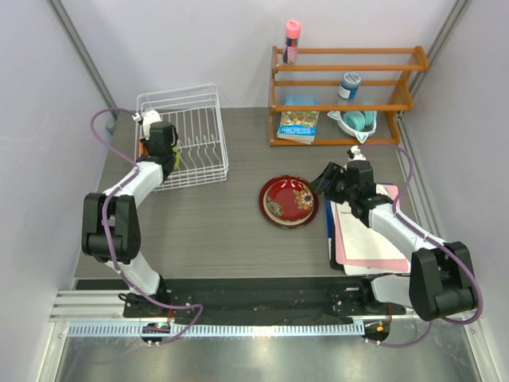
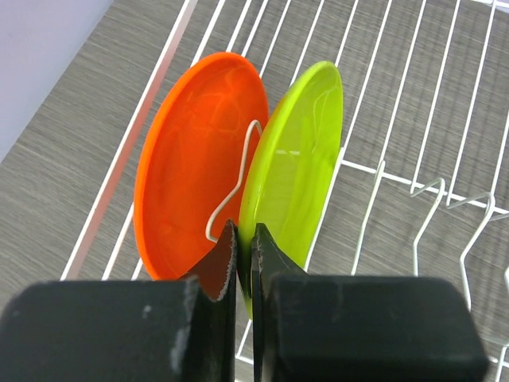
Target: Unload the plates from the dish rack
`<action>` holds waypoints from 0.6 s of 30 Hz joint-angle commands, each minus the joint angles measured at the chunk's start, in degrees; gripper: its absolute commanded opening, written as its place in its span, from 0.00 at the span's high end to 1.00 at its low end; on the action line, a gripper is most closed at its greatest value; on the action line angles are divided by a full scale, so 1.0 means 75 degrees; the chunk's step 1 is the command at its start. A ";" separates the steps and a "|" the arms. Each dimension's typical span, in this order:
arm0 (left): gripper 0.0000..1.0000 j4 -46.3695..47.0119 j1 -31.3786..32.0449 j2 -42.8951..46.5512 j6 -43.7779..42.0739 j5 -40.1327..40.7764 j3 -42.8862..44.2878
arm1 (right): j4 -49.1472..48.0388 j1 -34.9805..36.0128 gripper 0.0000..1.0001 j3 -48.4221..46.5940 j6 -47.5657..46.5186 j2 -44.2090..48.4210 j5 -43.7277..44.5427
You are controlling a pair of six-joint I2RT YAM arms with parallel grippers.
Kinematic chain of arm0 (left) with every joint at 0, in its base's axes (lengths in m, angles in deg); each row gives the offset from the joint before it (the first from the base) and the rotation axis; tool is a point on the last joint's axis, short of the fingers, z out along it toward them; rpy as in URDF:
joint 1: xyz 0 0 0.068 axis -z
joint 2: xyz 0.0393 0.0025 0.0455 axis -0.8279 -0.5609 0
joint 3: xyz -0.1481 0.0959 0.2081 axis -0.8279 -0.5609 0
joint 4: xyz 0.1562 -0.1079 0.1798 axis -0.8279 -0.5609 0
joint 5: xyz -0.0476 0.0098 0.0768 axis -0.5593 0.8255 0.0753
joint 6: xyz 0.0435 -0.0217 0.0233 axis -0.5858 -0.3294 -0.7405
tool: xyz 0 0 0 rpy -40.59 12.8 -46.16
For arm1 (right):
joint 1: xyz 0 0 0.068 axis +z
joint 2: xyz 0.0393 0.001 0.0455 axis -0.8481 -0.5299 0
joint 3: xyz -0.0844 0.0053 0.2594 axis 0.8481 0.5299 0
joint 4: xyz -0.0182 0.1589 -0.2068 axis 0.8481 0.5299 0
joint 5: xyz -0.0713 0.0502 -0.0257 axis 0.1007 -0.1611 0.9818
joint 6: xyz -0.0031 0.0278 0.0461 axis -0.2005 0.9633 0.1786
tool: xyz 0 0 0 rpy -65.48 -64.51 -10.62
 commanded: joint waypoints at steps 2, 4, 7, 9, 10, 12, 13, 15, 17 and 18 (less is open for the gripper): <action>1.00 0.0108 0.0026 0.0793 -0.0116 0.0140 0.0231 | -0.0204 -0.0005 0.38 -0.0215 -0.0054 0.0030 -0.0140; 1.00 0.0003 0.0061 0.0946 -0.0338 0.0187 0.0279 | -0.0204 -0.0005 0.38 -0.0215 -0.0042 0.0042 -0.0175; 1.00 -0.0067 0.0131 0.1286 -0.0608 0.0245 0.0325 | -0.0215 -0.0016 0.38 -0.0168 -0.0018 0.0065 -0.0175; 1.00 -0.0127 0.0190 0.1496 -0.0936 0.0257 0.0489 | -0.0215 -0.0005 0.38 -0.0168 -0.0018 0.0100 -0.0175; 1.00 -0.0509 0.0248 0.1579 -0.1007 0.0327 0.0571 | -0.0215 -0.0005 0.38 -0.0168 -0.0018 0.0123 -0.0175; 1.00 -0.0816 0.0353 0.1952 -0.1113 0.0456 0.0665 | -0.0215 -0.0005 0.38 -0.0192 0.0005 0.0158 -0.0210; 1.00 -0.0911 0.0389 0.2094 -0.1090 0.0341 0.0631 | -0.0215 -0.0005 0.38 -0.0203 0.0005 0.0182 -0.0222; 1.00 -0.1307 0.0401 0.2642 -0.0718 0.0095 0.0560 | -0.0181 -0.0005 0.38 -0.0274 0.0005 0.0194 -0.0362; 1.00 -0.1625 0.0413 0.2984 -0.0458 -0.0549 0.0525 | -0.0145 -0.0005 0.38 -0.0344 0.0005 0.0241 -0.0467; 1.00 -0.1859 0.0436 0.3311 -0.0144 -0.0923 0.0490 | -0.0122 -0.0016 0.37 -0.0379 -0.0007 0.0264 -0.0712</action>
